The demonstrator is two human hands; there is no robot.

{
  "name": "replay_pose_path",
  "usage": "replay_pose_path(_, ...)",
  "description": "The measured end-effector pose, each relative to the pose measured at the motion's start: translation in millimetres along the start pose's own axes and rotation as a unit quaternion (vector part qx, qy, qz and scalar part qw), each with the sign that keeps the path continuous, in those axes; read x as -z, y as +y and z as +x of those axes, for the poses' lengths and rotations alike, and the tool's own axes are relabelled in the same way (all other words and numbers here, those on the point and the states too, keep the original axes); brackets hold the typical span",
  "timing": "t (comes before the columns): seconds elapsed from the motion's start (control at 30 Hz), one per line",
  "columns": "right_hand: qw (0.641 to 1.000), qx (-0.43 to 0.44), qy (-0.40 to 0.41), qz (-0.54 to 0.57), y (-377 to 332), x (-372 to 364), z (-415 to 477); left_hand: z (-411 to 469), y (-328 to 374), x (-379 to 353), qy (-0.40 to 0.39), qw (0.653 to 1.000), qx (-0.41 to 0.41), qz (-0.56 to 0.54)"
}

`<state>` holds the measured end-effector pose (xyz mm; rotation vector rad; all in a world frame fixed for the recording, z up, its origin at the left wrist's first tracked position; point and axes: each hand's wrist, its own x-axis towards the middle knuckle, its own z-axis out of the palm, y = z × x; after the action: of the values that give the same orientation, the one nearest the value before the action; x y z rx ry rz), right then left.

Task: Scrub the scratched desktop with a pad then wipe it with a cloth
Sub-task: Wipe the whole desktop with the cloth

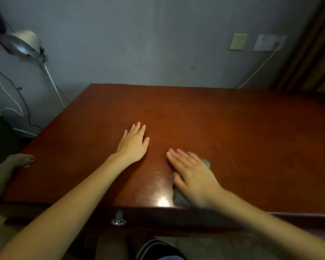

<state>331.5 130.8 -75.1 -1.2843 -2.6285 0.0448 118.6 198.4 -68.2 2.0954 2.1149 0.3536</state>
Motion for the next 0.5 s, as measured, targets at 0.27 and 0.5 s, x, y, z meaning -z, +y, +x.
replay_pose_path(0.27,0.991,-0.128,-0.045,0.011,-18,-15,94,-5,0,-9,-0.005,0.999,0.021,0.047)
replay_pose_path(0.5,1.0,0.01,-0.011,0.025,-38,-4,3,-5,-1,-11,0.005,0.999,0.01,0.038)
